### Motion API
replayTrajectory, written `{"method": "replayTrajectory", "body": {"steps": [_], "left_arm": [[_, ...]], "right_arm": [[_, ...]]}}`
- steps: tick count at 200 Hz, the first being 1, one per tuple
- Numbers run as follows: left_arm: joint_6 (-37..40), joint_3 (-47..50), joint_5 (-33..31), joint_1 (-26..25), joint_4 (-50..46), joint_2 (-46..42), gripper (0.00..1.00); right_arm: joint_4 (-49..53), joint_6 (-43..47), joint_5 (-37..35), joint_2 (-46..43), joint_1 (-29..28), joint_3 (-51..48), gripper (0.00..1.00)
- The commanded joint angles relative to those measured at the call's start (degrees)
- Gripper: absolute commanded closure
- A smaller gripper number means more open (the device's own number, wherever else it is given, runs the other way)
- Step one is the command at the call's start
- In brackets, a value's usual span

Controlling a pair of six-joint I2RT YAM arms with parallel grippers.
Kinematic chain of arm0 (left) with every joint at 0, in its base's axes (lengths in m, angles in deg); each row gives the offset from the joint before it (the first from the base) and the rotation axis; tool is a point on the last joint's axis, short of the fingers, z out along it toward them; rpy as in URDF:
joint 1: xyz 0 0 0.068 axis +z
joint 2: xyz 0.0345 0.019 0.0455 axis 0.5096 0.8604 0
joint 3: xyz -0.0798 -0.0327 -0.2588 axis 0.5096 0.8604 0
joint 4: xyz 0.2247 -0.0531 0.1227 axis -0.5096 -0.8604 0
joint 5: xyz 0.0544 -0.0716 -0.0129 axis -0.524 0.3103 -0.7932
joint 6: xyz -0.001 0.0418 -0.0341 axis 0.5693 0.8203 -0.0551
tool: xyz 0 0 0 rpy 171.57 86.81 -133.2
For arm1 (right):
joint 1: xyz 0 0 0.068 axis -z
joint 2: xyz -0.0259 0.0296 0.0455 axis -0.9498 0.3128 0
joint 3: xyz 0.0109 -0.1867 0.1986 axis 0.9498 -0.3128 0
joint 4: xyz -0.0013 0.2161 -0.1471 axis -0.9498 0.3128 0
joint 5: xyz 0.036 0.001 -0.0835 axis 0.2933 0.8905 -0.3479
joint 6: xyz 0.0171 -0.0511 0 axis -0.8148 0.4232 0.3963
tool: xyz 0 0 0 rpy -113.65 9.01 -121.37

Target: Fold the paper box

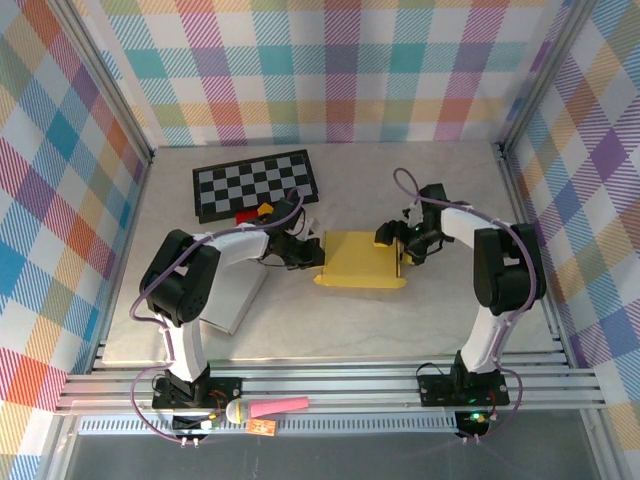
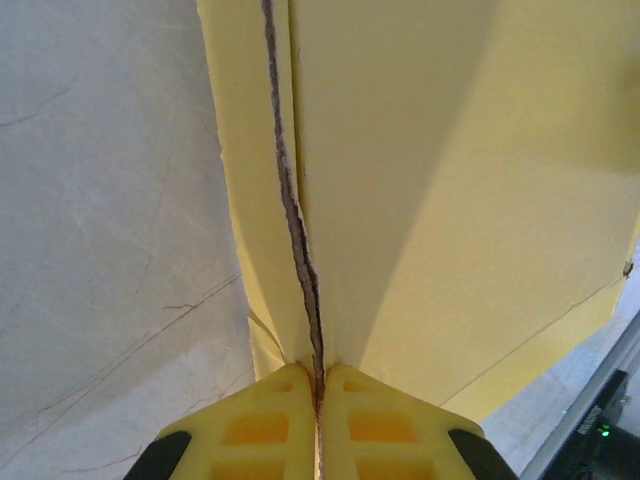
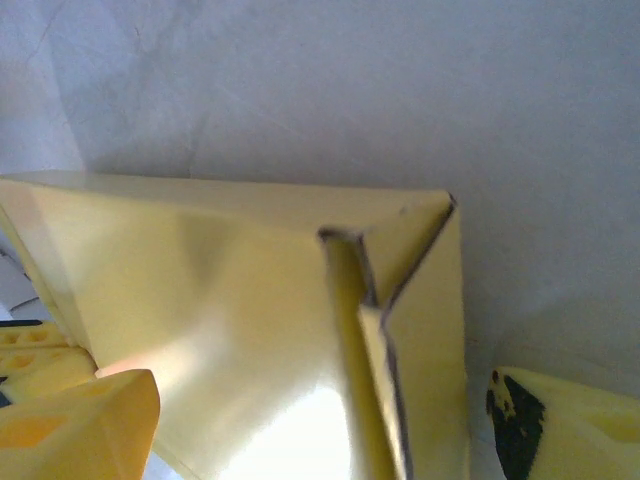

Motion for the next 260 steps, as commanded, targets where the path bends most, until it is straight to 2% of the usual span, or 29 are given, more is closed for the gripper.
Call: {"method": "replayTrajectory", "body": {"steps": [1, 34, 51, 112, 141, 167, 188, 214, 232, 260], "left_arm": [[-1.79, 3.68, -0.38, 1.13, 0.32, -0.32, 0.93], [-2.89, 5.29, 0.94, 1.77, 2.47, -0.98, 0.93], [-3.98, 5.62, 1.57, 1.96, 3.79, -1.08, 0.93], [-7.70, 3.98, 4.28, 1.97, 7.84, -0.56, 0.88], [-9.72, 3.14, 5.27, 1.77, 9.75, -0.59, 0.84], [-10.25, 3.80, 3.05, 1.26, 11.34, -3.62, 0.79], [-10.10, 4.97, -1.29, 1.10, 11.92, -8.94, 0.75], [-2.12, 5.66, -10.00, -0.89, 10.55, -18.72, 0.62], [6.43, 5.33, -10.19, -3.23, 10.40, -22.59, 0.56], [25.07, -0.09, -11.00, -9.83, -3.53, -22.95, 0.53]], "right_arm": [[-2.78, 1.52, 6.31, 0.66, -0.25, 0.48, 0.15], [-6.27, -0.87, 14.52, -1.19, -0.49, -1.54, 0.16], [-8.76, -3.39, 16.86, -3.57, -0.82, -3.52, 0.20], [-12.61, -10.86, 16.81, -8.78, -1.66, -7.71, 0.36], [-11.31, -12.73, 15.11, -9.34, -2.08, -6.84, 0.43], [-9.55, -13.95, 14.43, -7.93, -2.22, -5.19, 0.55], [-7.59, -14.80, 13.49, -7.76, -2.28, -4.25, 0.58], [-3.87, -16.00, 13.96, -7.84, -2.10, -2.06, 0.62], [-0.05, -17.27, 15.73, -6.94, -1.43, -0.08, 0.62], [6.21, -19.83, 19.30, -5.24, 0.66, 1.87, 0.64]]}}
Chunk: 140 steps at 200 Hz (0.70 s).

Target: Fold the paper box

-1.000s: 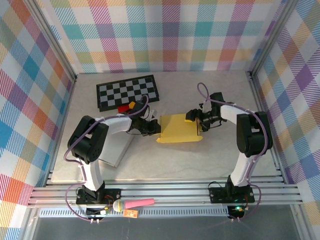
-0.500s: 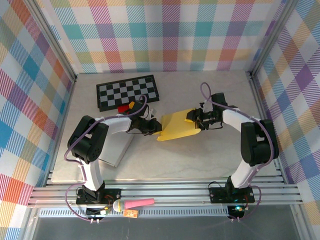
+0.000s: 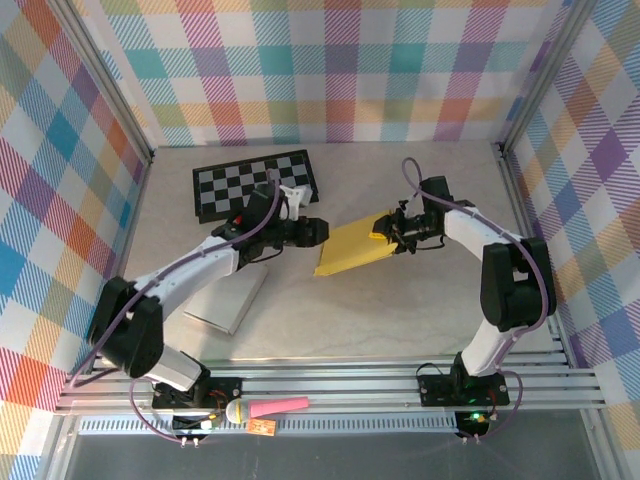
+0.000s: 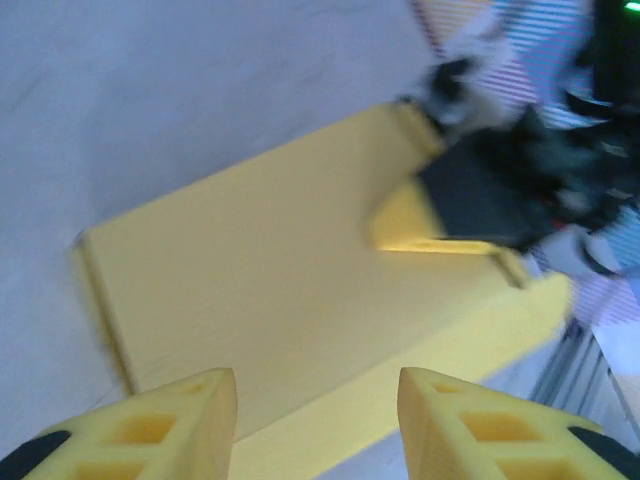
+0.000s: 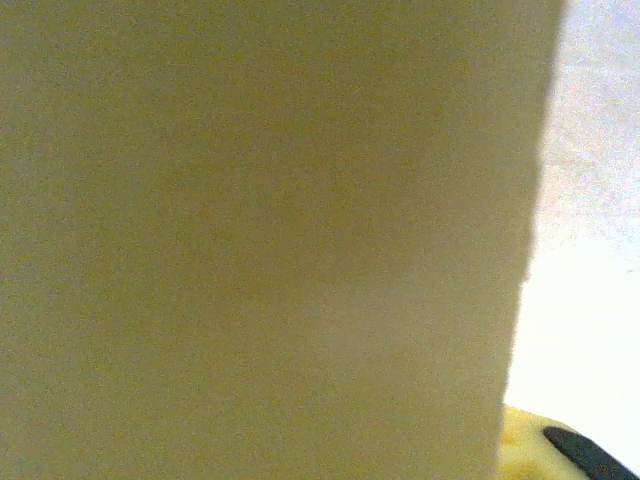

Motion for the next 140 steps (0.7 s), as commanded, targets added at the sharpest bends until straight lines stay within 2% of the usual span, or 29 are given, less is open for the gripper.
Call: {"method": "replayTrajectory", "body": {"steps": [1, 35, 68, 113, 140], "left_arm": [[20.19, -3.65, -2.80, -5.58, -12.16, 0.41, 0.53], [37.38, -6.18, -12.03, -13.32, -21.96, -0.43, 0.44], [47.12, -7.32, -20.99, -16.95, -25.66, 2.36, 0.39], [51.14, -9.02, -32.58, -18.27, -23.37, 7.30, 0.35], [52.21, -9.53, -32.42, -18.61, -21.65, 8.63, 0.34]], "right_arm": [[8.05, -3.18, 4.79, 2.04, 1.91, 2.02, 0.64], [12.14, -7.73, 10.15, 2.45, 3.87, 1.89, 0.64], [15.34, -9.36, 11.70, 2.68, 4.37, 2.39, 0.64], [18.00, -9.49, 13.97, 4.03, 4.38, 2.90, 0.64], [19.84, -9.40, 15.17, 5.44, 4.53, 3.02, 0.64]]}}
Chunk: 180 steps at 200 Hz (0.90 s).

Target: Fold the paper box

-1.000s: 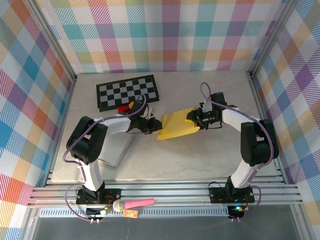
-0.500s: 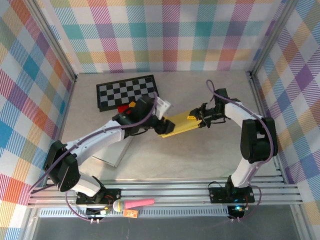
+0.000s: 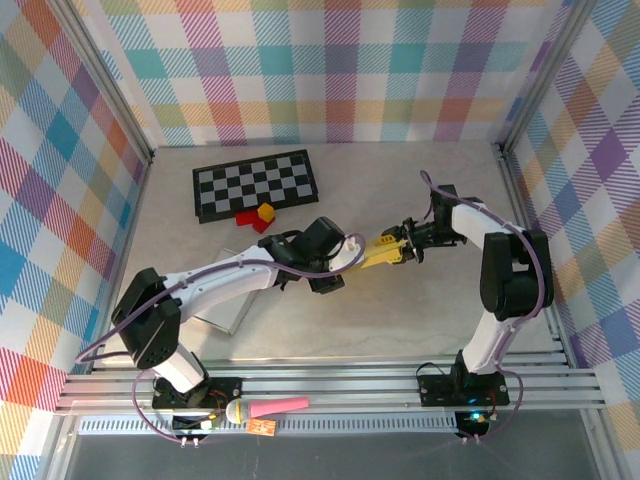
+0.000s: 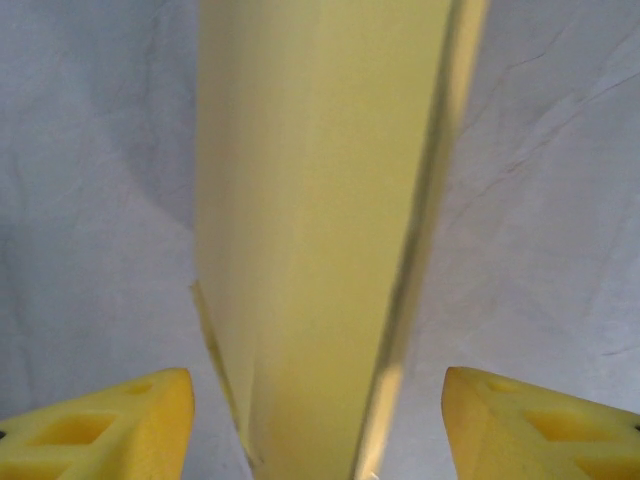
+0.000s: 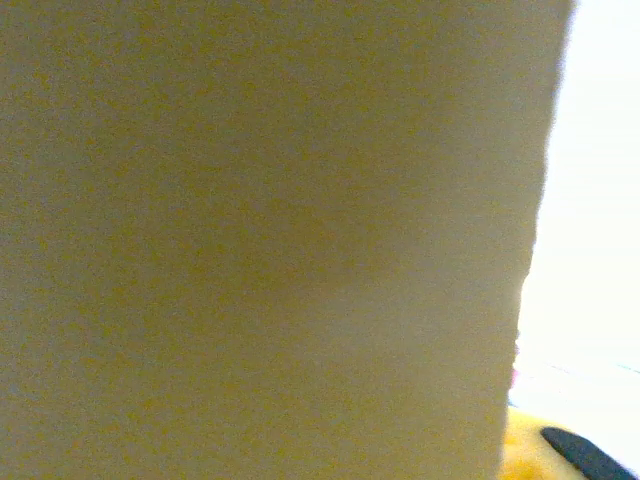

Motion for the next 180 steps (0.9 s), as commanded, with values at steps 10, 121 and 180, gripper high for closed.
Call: {"method": "replayTrajectory", "body": {"steps": [10, 121, 180], "left_arm": [[3.86, -2.33, -3.54, -0.94, 0.67, 1.59, 0.34], [2.77, -6.53, -0.16, -1.12, 1.00, 6.56, 0.62], [0.65, -12.20, 7.89, 1.24, -7.95, 10.75, 0.72]], "right_arm": [[3.52, -0.53, 3.94, 1.77, 0.16, 1.45, 0.63], [0.27, -6.48, 8.71, 5.28, 1.37, -4.56, 0.51], [-0.88, -8.32, 3.97, 1.93, 5.57, -4.86, 0.37]]}}
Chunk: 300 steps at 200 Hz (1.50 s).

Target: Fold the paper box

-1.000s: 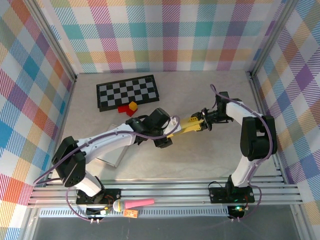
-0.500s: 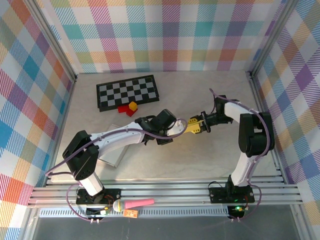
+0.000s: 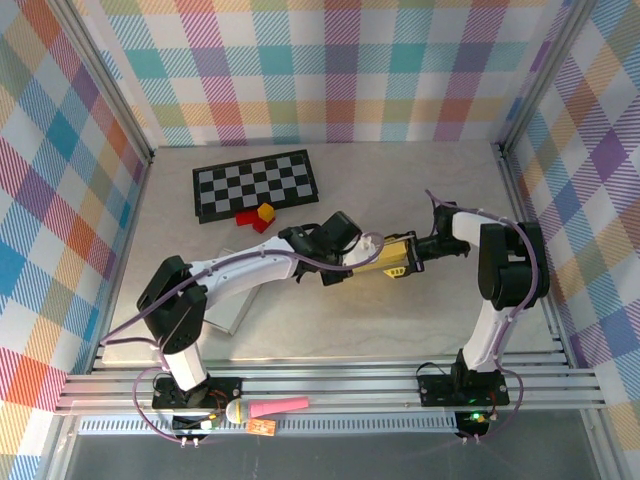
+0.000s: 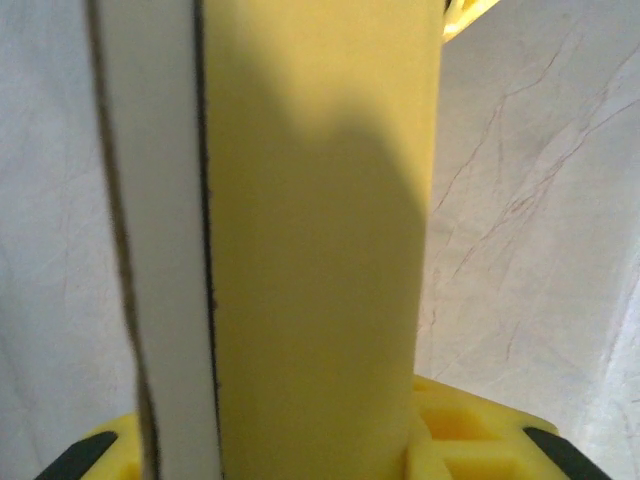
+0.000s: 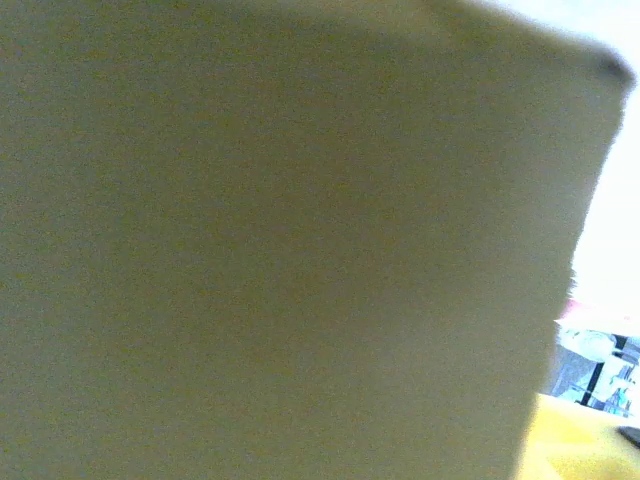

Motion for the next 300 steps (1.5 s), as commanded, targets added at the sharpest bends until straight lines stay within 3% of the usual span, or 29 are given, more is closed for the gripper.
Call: {"method": "replayTrajectory", "body": {"steps": [1, 36, 71, 84, 107, 151, 177, 212, 260, 300], "left_arm": [[-2.69, -3.09, 5.42, 1.40, -5.05, 2.32, 0.72], [-1.77, -5.63, 9.66, 2.58, -9.47, 3.45, 0.72], [-2.22, -11.22, 11.38, 4.11, -17.71, 6.37, 0.72], [-2.44, -12.56, 11.71, 4.53, -20.53, 7.12, 0.72], [-3.55, -14.02, 11.28, 4.89, -24.18, 8.24, 0.70], [-5.37, -14.11, 10.42, 4.89, -25.84, 9.19, 0.68], [-5.55, -14.71, 10.23, 4.88, -26.08, 9.73, 0.66], [-5.63, -16.17, 10.06, 4.92, -26.81, 10.54, 0.65], [-6.11, -17.81, 9.99, 4.77, -27.28, 11.52, 0.63], [-6.44, -18.67, 9.54, 4.79, -27.32, 12.19, 0.61]], "right_arm": [[0.50, -1.54, -2.56, -2.87, 2.15, 0.18, 0.37], [4.41, -2.14, -12.85, -10.13, 6.20, 3.02, 0.34], [8.43, -2.18, -35.61, -25.92, 7.90, 4.39, 0.34], [6.19, -3.30, -40.83, -33.19, 7.42, 2.19, 0.32], [4.55, -2.72, -47.62, -40.62, 1.70, -0.40, 0.37], [-2.51, -9.56, -57.54, -45.11, -17.01, -5.55, 0.43], [-4.45, -11.46, -59.04, -42.48, -21.35, -5.81, 0.43], [-7.38, -12.06, -58.55, -39.45, -22.41, -5.29, 0.44], [-8.35, -12.94, -59.12, -35.78, -22.41, -6.87, 0.52], [-3.54, -13.33, -59.82, -32.22, -22.36, -5.85, 0.61]]}}
